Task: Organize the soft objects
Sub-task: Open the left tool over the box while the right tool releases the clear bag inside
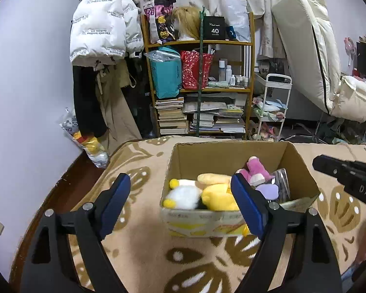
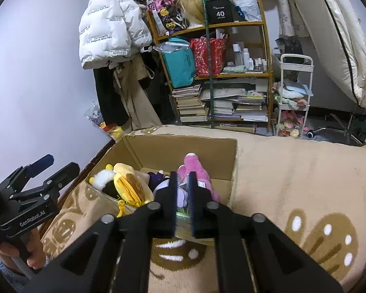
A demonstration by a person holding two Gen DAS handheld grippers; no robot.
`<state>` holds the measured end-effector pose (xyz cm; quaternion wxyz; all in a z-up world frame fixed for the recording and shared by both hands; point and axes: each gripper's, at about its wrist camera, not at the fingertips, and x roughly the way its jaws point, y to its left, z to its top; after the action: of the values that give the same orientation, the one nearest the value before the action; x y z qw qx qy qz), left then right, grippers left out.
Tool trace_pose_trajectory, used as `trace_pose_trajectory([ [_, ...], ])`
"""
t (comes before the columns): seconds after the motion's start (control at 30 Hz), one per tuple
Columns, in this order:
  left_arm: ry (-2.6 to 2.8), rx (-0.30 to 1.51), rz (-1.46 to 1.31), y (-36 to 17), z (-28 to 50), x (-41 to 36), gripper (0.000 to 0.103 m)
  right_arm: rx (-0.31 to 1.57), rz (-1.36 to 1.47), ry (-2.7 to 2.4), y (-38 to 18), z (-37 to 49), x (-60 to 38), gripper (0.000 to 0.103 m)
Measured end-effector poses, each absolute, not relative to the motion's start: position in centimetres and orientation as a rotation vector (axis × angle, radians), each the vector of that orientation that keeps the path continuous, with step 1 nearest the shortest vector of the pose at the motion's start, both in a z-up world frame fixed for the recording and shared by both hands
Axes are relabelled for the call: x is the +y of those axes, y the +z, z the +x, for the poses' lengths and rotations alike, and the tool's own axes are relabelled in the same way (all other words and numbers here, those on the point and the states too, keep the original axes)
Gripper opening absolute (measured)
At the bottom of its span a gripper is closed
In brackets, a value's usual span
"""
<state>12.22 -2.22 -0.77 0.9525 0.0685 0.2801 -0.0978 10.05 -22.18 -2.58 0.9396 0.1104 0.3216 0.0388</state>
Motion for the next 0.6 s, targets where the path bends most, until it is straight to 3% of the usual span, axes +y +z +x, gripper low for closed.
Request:
trace_pose_trajectory([
  [0.1, -0.186, 0.561, 0.145, -0.2, 11.0, -1.7, 0.087, 0.639, 0.226, 0.06, -1.7, 8.7, -22.4, 0.041],
  [0.17, -0.18, 0.554, 0.148, 0.3, 10.1, -1.4, 0.092, 0.626, 0.222, 0.043, -1.1, 7.8, -22.4, 0.045],
  [0.37, -0.166, 0.553, 0.177, 1.1, 8.0, -1.1, 0.092, 0.597, 0.177, -0.001, 0.7, 5.0, -22.3, 0.065],
  [0.6, -0.163, 0.577, 0.18, 1.2, 4.9, 0.2, 0.097, 0.556, 0.114, -0.024, 2.6, 2.0, -21.8, 0.094],
])
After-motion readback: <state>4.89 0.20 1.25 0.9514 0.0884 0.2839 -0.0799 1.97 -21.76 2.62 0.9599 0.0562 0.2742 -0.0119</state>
